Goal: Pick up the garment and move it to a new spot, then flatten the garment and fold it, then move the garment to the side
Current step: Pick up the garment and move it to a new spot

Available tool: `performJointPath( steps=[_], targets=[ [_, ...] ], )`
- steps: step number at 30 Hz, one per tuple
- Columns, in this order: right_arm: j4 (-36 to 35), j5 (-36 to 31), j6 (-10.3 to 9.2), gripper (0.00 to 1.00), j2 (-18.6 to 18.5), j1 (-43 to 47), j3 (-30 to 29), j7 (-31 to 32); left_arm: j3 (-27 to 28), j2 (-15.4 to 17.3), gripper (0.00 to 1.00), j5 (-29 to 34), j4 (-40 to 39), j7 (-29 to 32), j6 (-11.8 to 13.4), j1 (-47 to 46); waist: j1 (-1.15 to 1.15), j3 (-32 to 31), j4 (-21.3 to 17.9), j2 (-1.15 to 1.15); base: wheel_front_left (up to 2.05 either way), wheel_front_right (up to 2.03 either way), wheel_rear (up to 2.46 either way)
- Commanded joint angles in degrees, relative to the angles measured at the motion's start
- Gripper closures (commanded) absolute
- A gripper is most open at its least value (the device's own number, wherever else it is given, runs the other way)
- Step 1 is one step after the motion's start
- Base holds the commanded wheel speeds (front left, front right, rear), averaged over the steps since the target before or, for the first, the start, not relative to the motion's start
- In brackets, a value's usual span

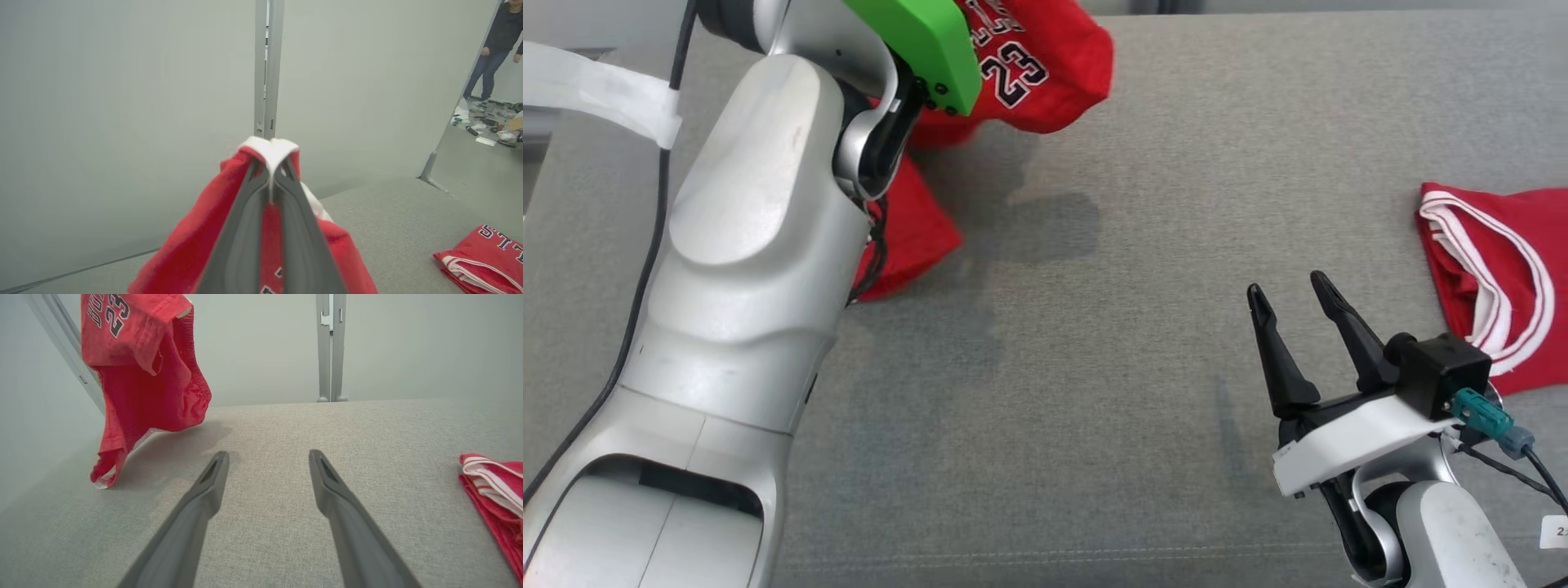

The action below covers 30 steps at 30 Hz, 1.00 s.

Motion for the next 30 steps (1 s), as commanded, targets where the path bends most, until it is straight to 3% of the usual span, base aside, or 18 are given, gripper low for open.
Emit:
performJointPath(
  steps=[1,10,13,25,26,27,28,30],
  targets=[
    [0.41,0.49,-0.02,0.00,-0.11,0.97,-0.04,-0.46,-0.08,0.06,1.00,-1.22,-1.15,0.12,-0.24,-0.65,0.00,-2.59,-4.13,0.00,0.00,0.00,0.00],
    [2.22,1.16,-0.02,0.00,-0.11,0.04,0.24,-2.04,-6.53,0.05,1.00,-12.48,-10.67,-0.89,2.61,1.19,0.00,-1.94,-6.42,0.00,0.00,0.00,0.00],
    [2.19,1.07,-0.02,0.00,-0.09,-0.31,-0.30,-2.31,-7.82,0.33,1.00,-12.57,-8.71,-0.10,4.14,3.73,0.00,-1.74,-5.90,0.00,0.00,0.00,0.00],
    [2.21,0.75,-0.02,0.00,-0.13,-1.40,-0.18,-2.11,-10.29,7.65,1.00,-11.06,5.05,1.44,6.77,16.62,0.00,-1.03,-4.66,0.00,0.00,0.00,0.00],
    [2.20,0.68,-0.02,0.00,-0.13,-1.48,-0.11,-2.04,-10.60,8.36,0.77,-10.50,6.41,1.34,7.12,17.39,0.00,-0.98,-4.72,0.00,0.00,0.00,0.00],
    [2.17,0.62,-0.02,0.00,-0.13,-1.49,-0.06,-2.03,-11.04,8.88,0.32,-10.04,7.82,1.55,7.34,18.15,0.00,-0.96,-4.80,0.00,0.00,0.00,0.00],
    [2.16,0.60,-0.02,0.00,-0.13,-1.47,0.03,-1.97,-11.31,9.32,0.00,-9.77,9.16,1.67,7.71,18.72,0.00,-0.97,-4.87,0.00,0.00,0.00,0.00],
    [2.15,0.52,-0.02,0.00,-0.14,-1.52,0.01,-1.86,-11.47,10.09,0.00,-9.29,11.43,1.65,8.64,19.14,0.00,-1.06,-4.95,0.00,0.00,0.00,0.00]
  ],
)
